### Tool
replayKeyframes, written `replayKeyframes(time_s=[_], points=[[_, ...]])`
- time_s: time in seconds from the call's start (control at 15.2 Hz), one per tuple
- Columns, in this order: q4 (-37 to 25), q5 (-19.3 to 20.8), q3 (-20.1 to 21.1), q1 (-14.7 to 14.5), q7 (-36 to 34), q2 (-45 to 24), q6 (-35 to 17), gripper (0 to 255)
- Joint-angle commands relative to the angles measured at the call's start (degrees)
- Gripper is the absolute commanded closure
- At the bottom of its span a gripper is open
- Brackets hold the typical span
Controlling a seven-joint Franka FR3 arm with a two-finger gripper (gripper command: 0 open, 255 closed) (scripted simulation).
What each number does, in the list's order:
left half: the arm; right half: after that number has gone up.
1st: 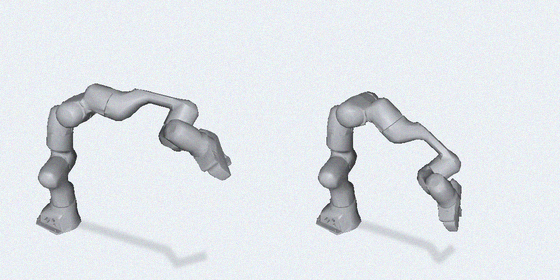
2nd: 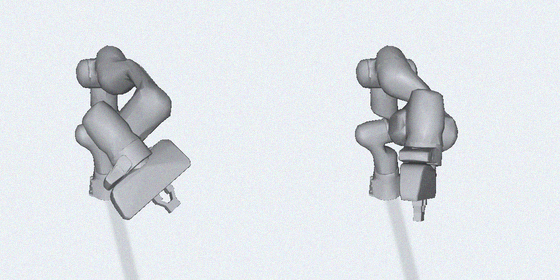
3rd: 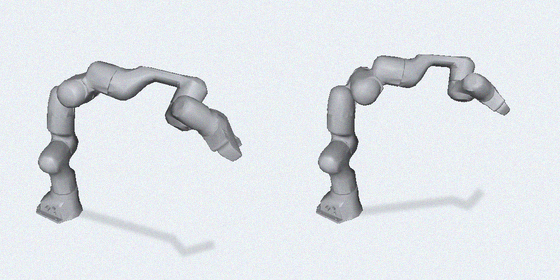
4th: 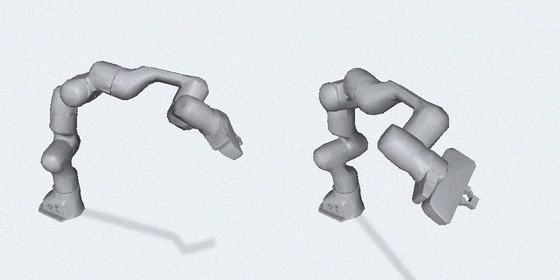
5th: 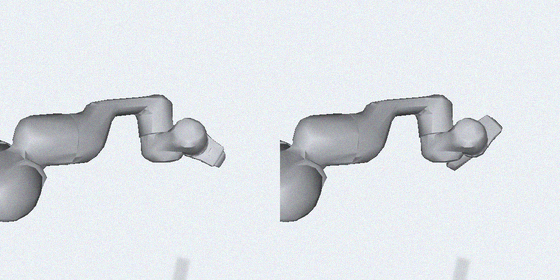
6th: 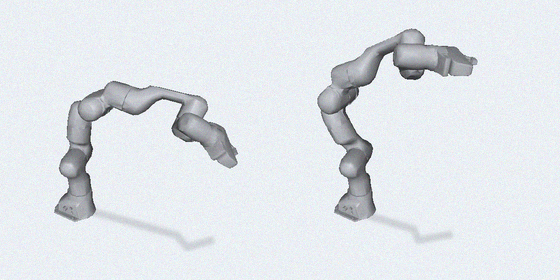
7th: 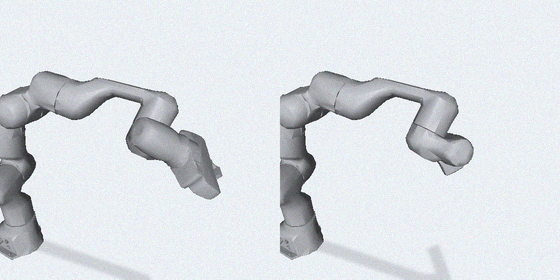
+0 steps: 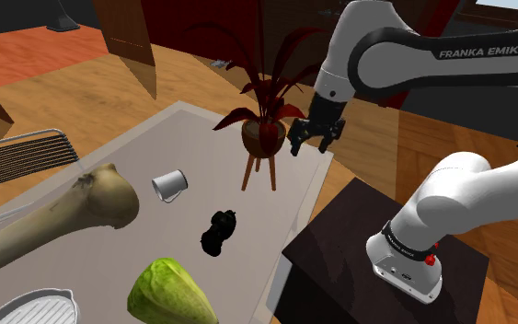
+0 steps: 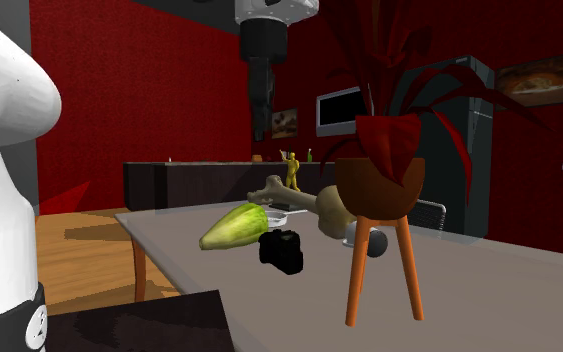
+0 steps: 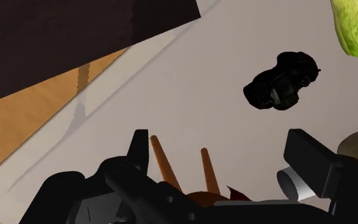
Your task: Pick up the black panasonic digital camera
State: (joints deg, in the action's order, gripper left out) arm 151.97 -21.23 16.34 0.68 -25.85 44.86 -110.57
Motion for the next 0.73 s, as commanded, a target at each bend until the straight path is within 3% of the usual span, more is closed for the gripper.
replayKeyframes(time_s=[0.0, 0.4, 0.66], points=[[0.88, -2.24, 2.95, -0.05, -3.58, -2.81, -4.49, 0], [0.95, -7.11, 12.03, 0.73, -13.98, -13.91, -18.03, 0], [-1.06, -7.45, 18.34, 2.91, -21.78, -23.64, -27.43, 0]])
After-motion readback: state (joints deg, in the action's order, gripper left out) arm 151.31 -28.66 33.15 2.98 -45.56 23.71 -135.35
